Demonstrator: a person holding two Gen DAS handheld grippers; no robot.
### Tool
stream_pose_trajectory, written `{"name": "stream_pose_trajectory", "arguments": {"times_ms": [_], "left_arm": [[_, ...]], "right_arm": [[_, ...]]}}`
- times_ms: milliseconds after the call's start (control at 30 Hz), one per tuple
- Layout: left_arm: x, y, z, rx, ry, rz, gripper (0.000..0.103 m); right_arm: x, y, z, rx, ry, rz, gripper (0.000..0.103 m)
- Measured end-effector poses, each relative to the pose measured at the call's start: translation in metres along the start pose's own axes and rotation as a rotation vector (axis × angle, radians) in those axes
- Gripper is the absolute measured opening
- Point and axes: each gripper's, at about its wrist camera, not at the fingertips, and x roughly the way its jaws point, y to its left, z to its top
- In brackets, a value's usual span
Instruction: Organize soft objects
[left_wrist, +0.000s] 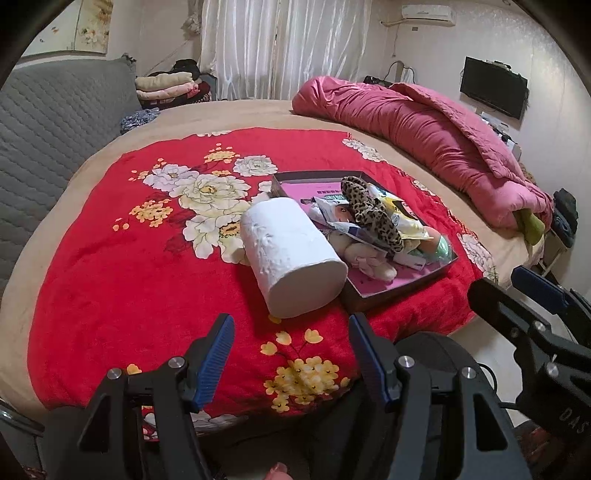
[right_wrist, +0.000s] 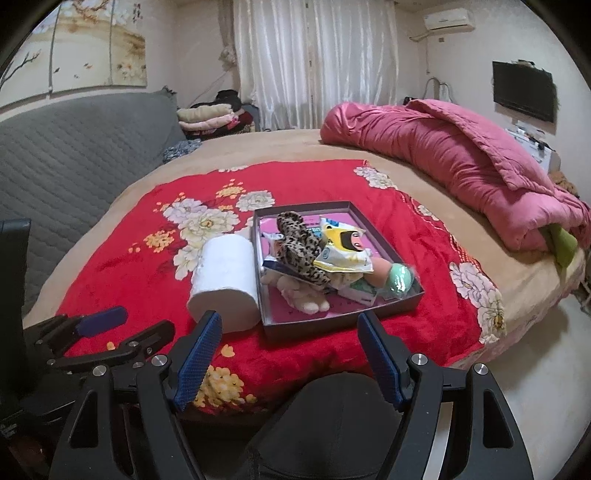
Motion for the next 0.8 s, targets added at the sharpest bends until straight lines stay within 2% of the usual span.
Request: {"name": "stream_pose_trajectory", "arguments": {"times_ms": [433,800], "left_arm": [[0.0048,-0.0068,-0.005,0.047,0.002,0.0,0.063],[0.006,-0.0073,-0.0057,0.048,0.003,-0.002,0.063]], "right_arm": [[0.0063,-0.0068,-0.0055,0.04,0.026,-0.012,0.077],[0.0058,-0.0066,-0.0065,0.04,0.027,-0.013,0.077]]}}
